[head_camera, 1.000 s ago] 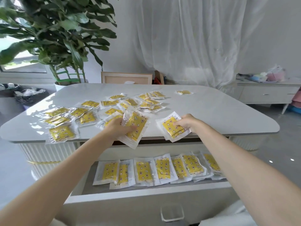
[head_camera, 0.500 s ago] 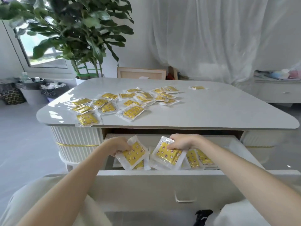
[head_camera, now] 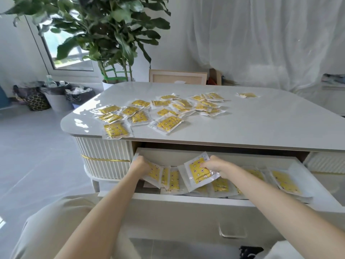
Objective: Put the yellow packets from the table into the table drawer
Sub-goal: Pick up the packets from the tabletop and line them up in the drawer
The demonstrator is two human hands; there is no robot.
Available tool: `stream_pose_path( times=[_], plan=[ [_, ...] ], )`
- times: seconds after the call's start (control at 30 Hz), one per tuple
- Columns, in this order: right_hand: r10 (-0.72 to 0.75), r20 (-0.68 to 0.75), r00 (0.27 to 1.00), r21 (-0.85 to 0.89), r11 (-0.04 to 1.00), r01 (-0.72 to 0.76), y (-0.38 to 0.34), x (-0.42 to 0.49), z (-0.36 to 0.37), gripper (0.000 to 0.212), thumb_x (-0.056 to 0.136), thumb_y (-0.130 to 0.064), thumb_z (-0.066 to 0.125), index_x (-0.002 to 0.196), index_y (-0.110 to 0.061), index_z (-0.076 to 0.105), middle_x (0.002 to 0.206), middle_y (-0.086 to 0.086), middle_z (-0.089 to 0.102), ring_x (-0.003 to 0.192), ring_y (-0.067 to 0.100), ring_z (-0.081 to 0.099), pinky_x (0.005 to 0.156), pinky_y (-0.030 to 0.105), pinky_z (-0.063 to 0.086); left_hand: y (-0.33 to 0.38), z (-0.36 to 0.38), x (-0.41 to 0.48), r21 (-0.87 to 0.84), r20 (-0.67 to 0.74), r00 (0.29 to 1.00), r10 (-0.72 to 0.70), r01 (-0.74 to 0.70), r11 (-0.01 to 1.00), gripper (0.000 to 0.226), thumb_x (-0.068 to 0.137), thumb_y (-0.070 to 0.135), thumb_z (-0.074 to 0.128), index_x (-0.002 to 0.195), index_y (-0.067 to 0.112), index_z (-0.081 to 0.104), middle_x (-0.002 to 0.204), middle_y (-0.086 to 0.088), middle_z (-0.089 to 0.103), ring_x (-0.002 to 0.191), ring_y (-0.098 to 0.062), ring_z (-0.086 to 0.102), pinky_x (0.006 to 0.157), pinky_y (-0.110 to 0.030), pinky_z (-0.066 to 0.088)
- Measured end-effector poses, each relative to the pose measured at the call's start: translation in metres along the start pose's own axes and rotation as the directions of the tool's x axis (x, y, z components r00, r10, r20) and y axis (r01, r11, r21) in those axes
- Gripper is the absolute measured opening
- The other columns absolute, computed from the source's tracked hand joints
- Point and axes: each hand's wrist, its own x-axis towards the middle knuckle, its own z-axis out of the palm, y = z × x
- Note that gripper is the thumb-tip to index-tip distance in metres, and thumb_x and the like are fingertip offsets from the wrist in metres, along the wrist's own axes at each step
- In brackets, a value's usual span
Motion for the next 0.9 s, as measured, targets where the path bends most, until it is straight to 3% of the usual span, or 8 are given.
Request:
stream_pose_path(
  times=[0.1, 0.2, 0.33, 0.4, 0.53, 0.63, 0.8, 0.9],
  plan=[
    [0.009, -0.001, 1.000, -0.041, 0.999, -0.009, 0.003, 0.009, 0.006, 0.021, 0.099, -0.007, 0.047, 0.118, 0.000, 0.054, 0.098, 0.010, 0.061, 0.068, 0.010, 0.055, 0.051, 0.019, 0.039, -0.002, 0.005, 0.003, 0.108, -0.025, 0.999, 0.024, -0.022, 0.994, 0.040, 0.092, 0.003, 0.041, 0.132, -0.003, 0.044, 0.130, -0.017, 0.049, 0.117, -0.027, 0.051, 0.081, -0.026, 0.042],
    [0.031, -0.001, 1.000, -0.049, 0.998, -0.031, 0.005, 0.013, 0.011, 0.027, 0.099, -0.008, 0.047, 0.124, 0.001, 0.050, 0.118, 0.015, 0.063, 0.086, 0.017, 0.056, 0.052, 0.020, 0.038, -0.001, 0.009, 0.001, 0.256, -0.020, 0.997, 0.074, -0.066, 0.964, 0.045, 0.090, -0.001, 0.038, 0.135, -0.007, 0.035, 0.133, -0.019, 0.046, 0.119, -0.029, 0.049, 0.083, -0.027, 0.042],
    [0.046, -0.012, 0.999, -0.026, 0.999, -0.047, 0.008, 0.016, 0.012, 0.029, 0.099, -0.007, 0.046, 0.126, 0.001, 0.049, 0.125, 0.014, 0.059, 0.102, 0.022, 0.056, 0.080, 0.026, 0.043, 0.010, 0.008, -0.012, 0.611, -0.012, 0.941, 0.339, -0.262, 0.747, 0.058, 0.085, 0.001, 0.053, 0.140, 0.006, 0.032, 0.141, -0.015, 0.032, 0.127, -0.029, 0.040, 0.101, -0.033, 0.039],
    [0.059, -0.011, 0.998, -0.023, 0.998, -0.059, 0.011, 0.020, 0.012, 0.032, 0.099, -0.007, 0.047, 0.129, 0.001, 0.049, 0.128, 0.015, 0.057, 0.115, 0.025, 0.055, 0.088, 0.029, 0.040, 0.013, 0.012, -0.016, 0.597, 0.139, 0.895, 0.424, -0.418, 0.685, 0.066, 0.084, 0.003, 0.059, 0.143, 0.018, 0.034, 0.147, -0.009, 0.023, 0.132, -0.029, 0.033, 0.104, -0.038, 0.041],
    [0.063, 0.021, 0.998, 0.032, 0.997, -0.064, 0.008, 0.018, 0.012, 0.012, 0.099, -0.004, 0.046, 0.108, -0.001, 0.052, 0.111, 0.013, 0.061, 0.099, 0.023, 0.058, 0.089, 0.030, 0.046, 0.012, 0.018, -0.014, 0.526, 0.479, 0.812, 0.334, -0.570, 0.631, 0.089, 0.074, 0.023, 0.077, 0.147, 0.030, 0.027, 0.151, -0.005, 0.015, 0.136, -0.031, 0.026, 0.108, -0.044, 0.038],
    [0.072, 0.043, 0.997, 0.077, 0.994, -0.075, 0.002, 0.017, 0.014, 0.005, 0.098, -0.004, 0.048, 0.097, -0.001, 0.052, 0.113, 0.016, 0.063, 0.103, 0.025, 0.062, 0.095, 0.034, 0.048, 0.008, 0.015, -0.009, 0.567, 0.473, 0.824, 0.311, -0.555, 0.608, 0.093, 0.074, 0.025, 0.078, 0.149, 0.032, 0.024, 0.149, -0.003, 0.022, 0.133, -0.030, 0.035, 0.108, -0.041, 0.039],
    [0.055, 0.053, 0.997, 0.062, 0.996, -0.058, 0.002, 0.036, 0.035, 0.037, 0.095, -0.004, 0.051, 0.131, 0.004, 0.045, 0.129, 0.015, 0.056, 0.118, 0.029, 0.056, 0.100, 0.039, 0.047, 0.000, 0.018, 0.000, 0.648, 0.440, 0.844, 0.307, -0.535, 0.542, 0.088, 0.082, 0.013, 0.069, 0.149, 0.035, 0.017, 0.150, -0.003, 0.025, 0.129, -0.026, 0.045, 0.106, -0.037, 0.041],
    [0.042, 0.079, 0.996, 0.058, 0.997, -0.047, 0.006, 0.047, 0.048, 0.044, 0.092, -0.003, 0.051, 0.134, 0.002, 0.044, 0.134, 0.019, 0.053, 0.122, 0.033, 0.054, 0.102, 0.044, 0.046, 0.001, 0.017, -0.004, 0.666, 0.429, 0.861, 0.273, -0.506, 0.548, 0.085, 0.085, 0.008, 0.062, 0.151, 0.034, 0.014, 0.150, -0.003, 0.025, 0.130, -0.025, 0.045, 0.100, -0.035, 0.045]
  ],
)
